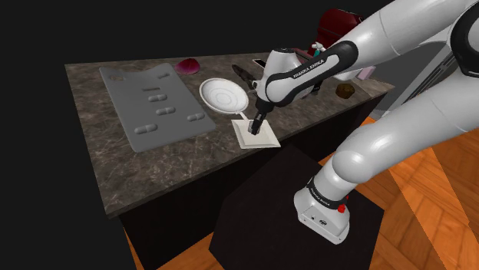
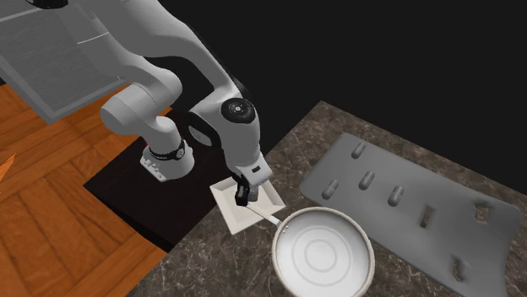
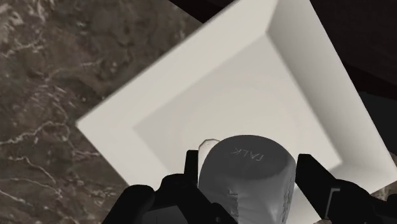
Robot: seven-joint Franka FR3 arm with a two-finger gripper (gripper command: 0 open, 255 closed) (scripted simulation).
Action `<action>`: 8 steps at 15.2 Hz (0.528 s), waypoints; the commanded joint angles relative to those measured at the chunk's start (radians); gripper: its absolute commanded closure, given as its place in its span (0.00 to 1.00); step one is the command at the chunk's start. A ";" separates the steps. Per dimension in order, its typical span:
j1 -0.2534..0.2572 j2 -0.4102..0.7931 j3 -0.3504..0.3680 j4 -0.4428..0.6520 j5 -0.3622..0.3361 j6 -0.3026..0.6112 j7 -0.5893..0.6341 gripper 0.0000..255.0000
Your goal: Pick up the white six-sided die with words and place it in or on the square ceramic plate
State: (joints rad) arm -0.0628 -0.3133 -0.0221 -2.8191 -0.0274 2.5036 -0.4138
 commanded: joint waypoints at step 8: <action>-0.001 -0.069 0.000 0.021 0.000 -0.093 -0.001 0.00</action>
State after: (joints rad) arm -0.0632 -0.3545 -0.0221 -2.8060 -0.0268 2.4473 -0.4133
